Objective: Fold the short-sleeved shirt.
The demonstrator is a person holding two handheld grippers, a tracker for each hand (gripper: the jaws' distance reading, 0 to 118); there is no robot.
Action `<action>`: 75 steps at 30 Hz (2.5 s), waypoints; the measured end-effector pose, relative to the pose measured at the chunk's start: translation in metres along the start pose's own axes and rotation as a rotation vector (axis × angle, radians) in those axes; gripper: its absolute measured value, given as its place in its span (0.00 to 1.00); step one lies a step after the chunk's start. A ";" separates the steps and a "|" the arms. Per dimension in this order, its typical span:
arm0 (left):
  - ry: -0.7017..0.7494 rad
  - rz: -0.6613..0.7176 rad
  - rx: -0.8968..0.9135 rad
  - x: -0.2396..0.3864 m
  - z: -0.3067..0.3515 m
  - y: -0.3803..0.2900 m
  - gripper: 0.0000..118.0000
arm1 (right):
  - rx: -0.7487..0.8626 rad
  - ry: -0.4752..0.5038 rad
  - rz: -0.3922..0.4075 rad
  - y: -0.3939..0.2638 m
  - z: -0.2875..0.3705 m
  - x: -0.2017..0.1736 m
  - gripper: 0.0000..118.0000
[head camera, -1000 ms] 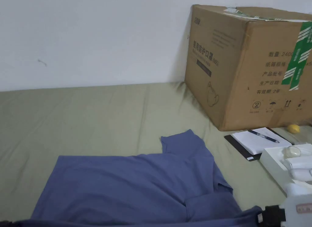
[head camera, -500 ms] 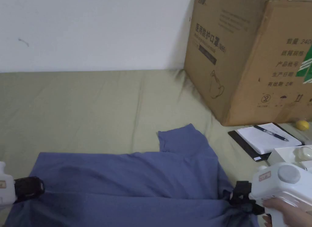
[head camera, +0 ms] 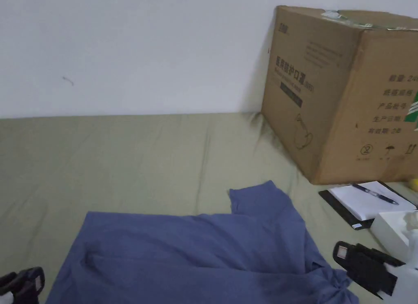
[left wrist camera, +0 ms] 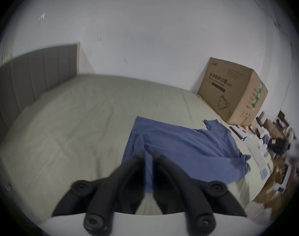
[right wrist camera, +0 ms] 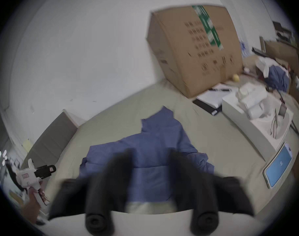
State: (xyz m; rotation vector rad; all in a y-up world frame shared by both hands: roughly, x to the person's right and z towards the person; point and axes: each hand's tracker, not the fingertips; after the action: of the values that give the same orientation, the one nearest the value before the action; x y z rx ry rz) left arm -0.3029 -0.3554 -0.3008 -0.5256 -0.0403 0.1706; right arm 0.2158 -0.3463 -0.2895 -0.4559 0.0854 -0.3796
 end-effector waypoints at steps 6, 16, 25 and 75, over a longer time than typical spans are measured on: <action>0.048 0.074 0.028 0.004 0.057 -0.036 0.00 | 0.017 0.078 0.029 -0.019 0.034 -0.036 0.00; 0.029 0.046 -0.616 -0.055 -0.111 -0.001 0.74 | -0.096 0.118 0.221 -0.029 0.034 -0.065 0.00; 0.193 -0.004 -0.706 -0.064 -0.186 -0.026 0.76 | -0.174 0.073 0.202 -0.034 0.016 -0.042 0.00; 0.056 0.239 -0.614 -0.076 0.022 -0.087 0.06 | -0.722 -0.149 -0.232 -0.054 0.000 0.123 0.14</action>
State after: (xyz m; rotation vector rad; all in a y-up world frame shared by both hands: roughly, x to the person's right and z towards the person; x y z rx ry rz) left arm -0.3668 -0.4312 -0.2378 -1.1489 0.0266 0.3819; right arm 0.3114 -0.4371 -0.2651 -1.2126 0.0211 -0.5392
